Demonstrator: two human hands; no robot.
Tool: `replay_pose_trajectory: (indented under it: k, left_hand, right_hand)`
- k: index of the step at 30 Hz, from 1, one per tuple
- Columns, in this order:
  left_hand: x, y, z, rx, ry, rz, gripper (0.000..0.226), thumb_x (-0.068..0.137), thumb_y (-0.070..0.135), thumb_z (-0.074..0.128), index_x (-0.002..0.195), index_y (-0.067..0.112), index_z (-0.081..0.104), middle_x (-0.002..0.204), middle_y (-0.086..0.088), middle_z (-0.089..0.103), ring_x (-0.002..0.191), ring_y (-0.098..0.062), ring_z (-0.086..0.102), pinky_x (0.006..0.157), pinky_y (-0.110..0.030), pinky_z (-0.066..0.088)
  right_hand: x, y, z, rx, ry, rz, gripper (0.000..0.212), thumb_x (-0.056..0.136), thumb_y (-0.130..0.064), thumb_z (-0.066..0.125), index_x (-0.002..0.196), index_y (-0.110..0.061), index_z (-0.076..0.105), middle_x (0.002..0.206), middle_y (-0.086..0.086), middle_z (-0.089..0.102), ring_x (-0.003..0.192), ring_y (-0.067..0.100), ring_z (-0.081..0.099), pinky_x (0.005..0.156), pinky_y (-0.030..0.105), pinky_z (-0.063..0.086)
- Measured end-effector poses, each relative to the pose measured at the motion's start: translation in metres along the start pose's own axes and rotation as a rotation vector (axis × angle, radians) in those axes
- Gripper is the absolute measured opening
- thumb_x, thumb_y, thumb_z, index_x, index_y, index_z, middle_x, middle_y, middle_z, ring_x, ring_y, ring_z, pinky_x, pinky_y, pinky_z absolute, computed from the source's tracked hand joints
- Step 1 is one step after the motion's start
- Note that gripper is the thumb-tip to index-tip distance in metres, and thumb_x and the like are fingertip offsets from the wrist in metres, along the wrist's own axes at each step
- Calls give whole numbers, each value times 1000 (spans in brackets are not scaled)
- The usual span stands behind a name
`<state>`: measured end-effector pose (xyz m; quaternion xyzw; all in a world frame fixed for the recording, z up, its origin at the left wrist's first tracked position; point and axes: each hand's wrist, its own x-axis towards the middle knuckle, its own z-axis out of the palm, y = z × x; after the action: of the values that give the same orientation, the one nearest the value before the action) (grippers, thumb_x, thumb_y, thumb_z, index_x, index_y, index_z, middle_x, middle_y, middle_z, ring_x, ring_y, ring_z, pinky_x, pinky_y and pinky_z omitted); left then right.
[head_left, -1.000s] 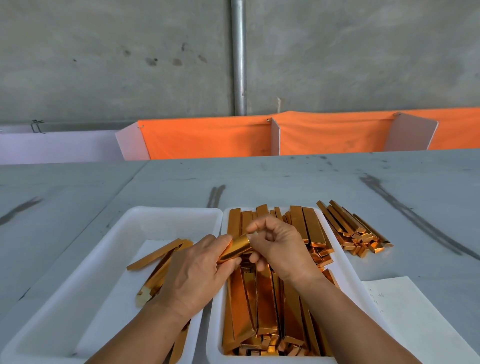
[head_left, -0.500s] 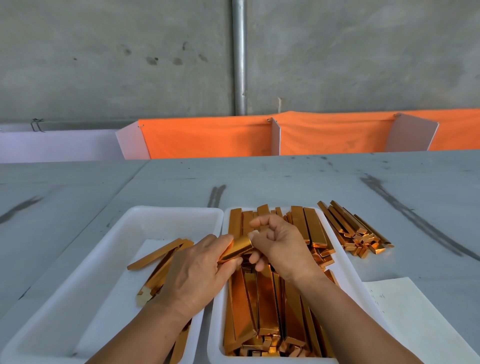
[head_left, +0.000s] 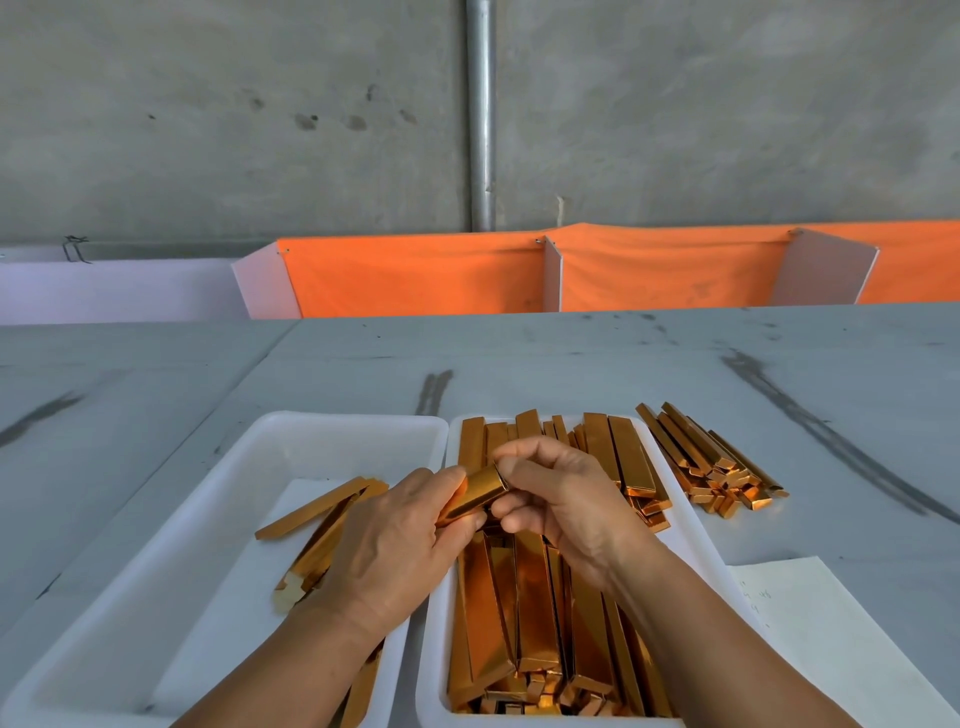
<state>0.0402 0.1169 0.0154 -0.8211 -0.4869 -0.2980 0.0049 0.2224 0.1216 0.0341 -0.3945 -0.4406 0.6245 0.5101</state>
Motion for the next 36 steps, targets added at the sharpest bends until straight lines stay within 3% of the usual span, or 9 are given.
replay_pose_trajectory:
  k: [7,13,19,25,36]
  left_hand:
    - [0,0,0,1,-7,-5,41,92,48,55,125,25,57,87,14,51,72,-7,50,61,-8,29]
    - [0,-1,0,-4,-13,4,44,92,49,54,128,25,55,93,10,59,77,-6,54,64,-16,41]
    - [0,-2,2,-8,-11,-3,44,92,51,51,130,27,53,96,11,60,81,-6,56,66,-14,41]
    - [1,-3,4,7,-10,-8,44,93,53,47,129,29,51,97,13,57,80,-4,51,63,-9,30]
    - [1,-5,6,4,-18,-27,45,93,56,44,131,31,47,99,16,55,82,-4,53,67,-9,35]
  right_hand:
    - [1,1,1,-67,41,-33,15,89,-7,68,103,-2,68,73,17,71,53,16,67,50,20,56]
    - [0,0,4,-126,70,-48,10,91,-3,66,101,-3,68,68,14,71,50,14,67,49,19,54]
    - [0,1,4,-113,84,-54,9,94,-4,63,102,-3,68,69,15,71,51,15,67,50,20,55]
    - [0,1,4,-104,78,-59,12,94,-4,63,104,-2,67,71,17,72,52,16,68,51,21,56]
    - [-2,0,5,-185,67,-106,5,94,-2,62,96,-2,66,69,15,72,55,17,70,55,22,58]
